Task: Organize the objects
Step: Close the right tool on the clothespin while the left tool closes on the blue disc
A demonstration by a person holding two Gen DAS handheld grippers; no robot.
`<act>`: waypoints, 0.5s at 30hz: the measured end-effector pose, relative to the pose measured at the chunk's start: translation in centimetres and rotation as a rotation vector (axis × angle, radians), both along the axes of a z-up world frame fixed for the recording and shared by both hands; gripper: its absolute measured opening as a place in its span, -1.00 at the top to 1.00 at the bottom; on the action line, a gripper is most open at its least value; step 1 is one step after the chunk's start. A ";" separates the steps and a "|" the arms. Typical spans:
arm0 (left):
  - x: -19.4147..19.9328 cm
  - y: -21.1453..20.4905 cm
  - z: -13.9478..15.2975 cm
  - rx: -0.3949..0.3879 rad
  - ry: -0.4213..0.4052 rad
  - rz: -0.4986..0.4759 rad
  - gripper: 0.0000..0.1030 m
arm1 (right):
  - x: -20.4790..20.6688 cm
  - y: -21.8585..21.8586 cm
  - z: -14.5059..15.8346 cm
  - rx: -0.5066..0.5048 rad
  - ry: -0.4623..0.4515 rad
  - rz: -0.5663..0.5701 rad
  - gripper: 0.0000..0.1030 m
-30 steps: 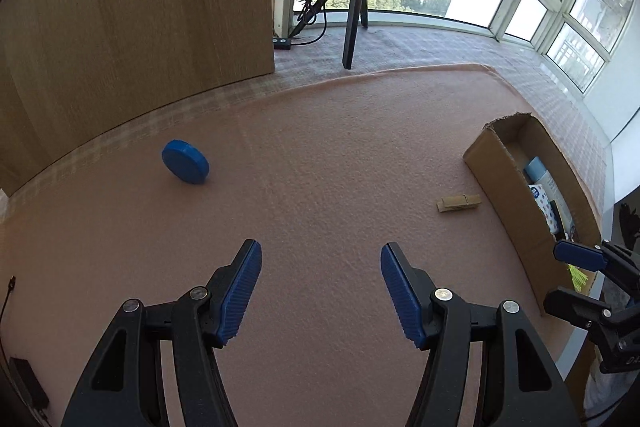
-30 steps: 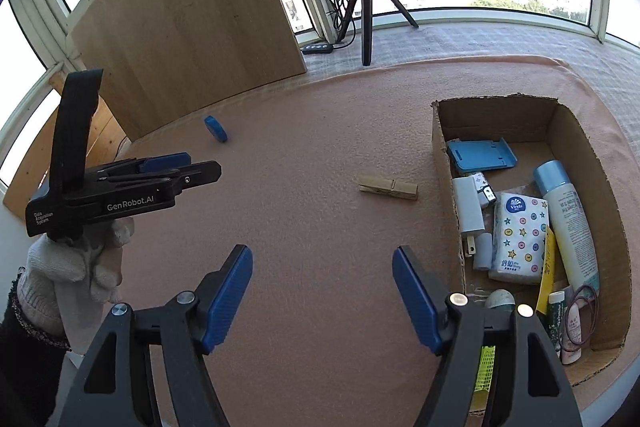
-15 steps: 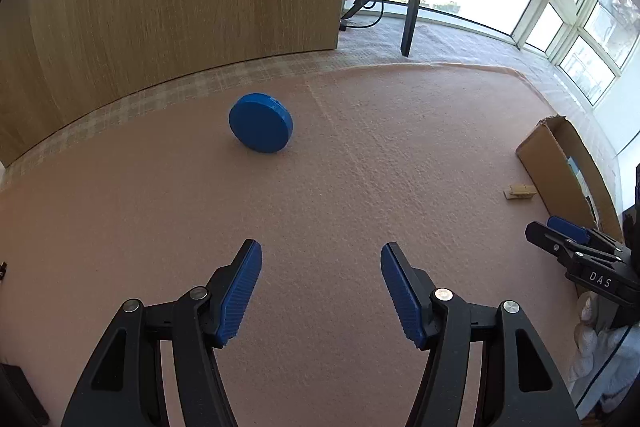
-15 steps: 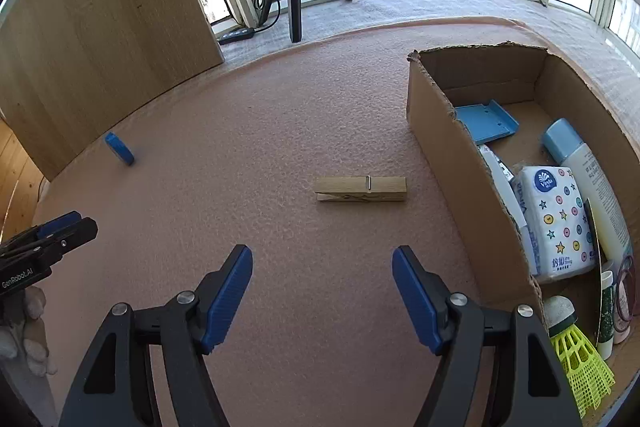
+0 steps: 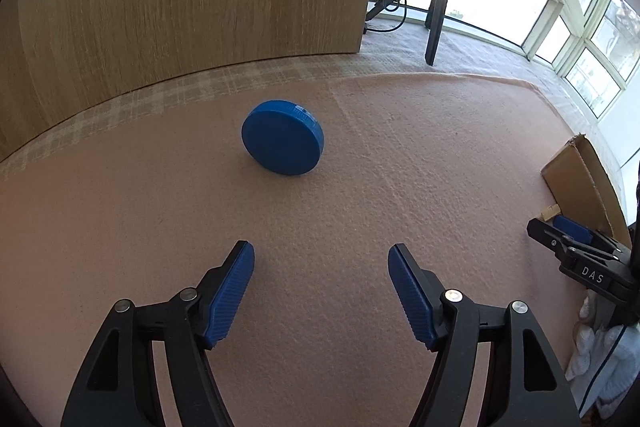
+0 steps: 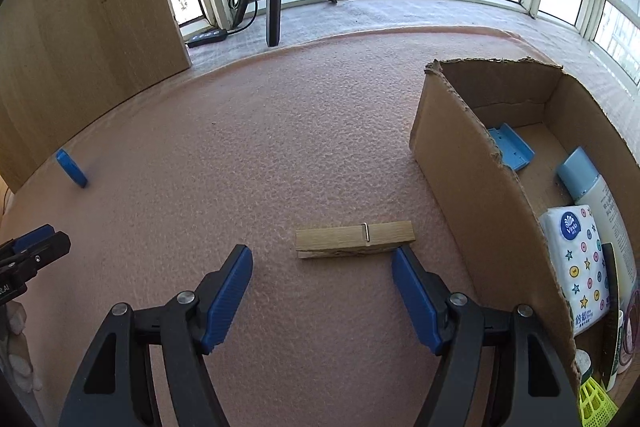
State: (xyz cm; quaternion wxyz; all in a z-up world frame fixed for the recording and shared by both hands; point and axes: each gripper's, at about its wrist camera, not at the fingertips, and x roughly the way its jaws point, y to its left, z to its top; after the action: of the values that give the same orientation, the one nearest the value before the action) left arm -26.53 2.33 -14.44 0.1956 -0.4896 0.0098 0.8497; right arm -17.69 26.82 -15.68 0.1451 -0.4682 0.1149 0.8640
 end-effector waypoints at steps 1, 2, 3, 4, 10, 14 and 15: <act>-0.3 -0.1 -0.1 0.004 0.009 0.006 -0.47 | -0.2 -0.1 0.0 0.011 0.000 0.003 -0.33; -0.7 -0.2 -0.1 0.008 0.019 0.015 -0.49 | -0.4 -0.2 -0.1 0.020 -0.001 0.007 -0.33; -1.0 -0.3 -0.2 0.015 0.026 0.021 -0.52 | -0.5 -0.2 -0.1 0.026 -0.001 0.010 -0.33; -1.5 -0.2 -0.4 0.021 0.031 0.024 -0.54 | -0.7 -0.2 -0.1 0.032 0.001 0.012 -0.34; -3.4 0.3 -1.2 -0.004 0.066 0.031 -0.54 | -1.5 -0.4 -0.3 0.064 0.004 0.028 -0.33; -4.5 0.8 -1.3 0.004 0.080 0.037 -0.55 | -1.7 -0.4 -0.2 0.060 0.003 0.038 -0.31; -4.8 0.9 -1.3 0.004 0.085 0.041 -0.55 | -1.8 -0.3 -0.2 0.057 0.003 0.040 -0.29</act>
State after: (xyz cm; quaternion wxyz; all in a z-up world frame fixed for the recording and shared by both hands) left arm -31.30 3.25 -15.70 0.1784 -0.4526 0.0066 0.8736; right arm -19.50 26.52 -15.86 0.1410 -0.4646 0.0810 0.8705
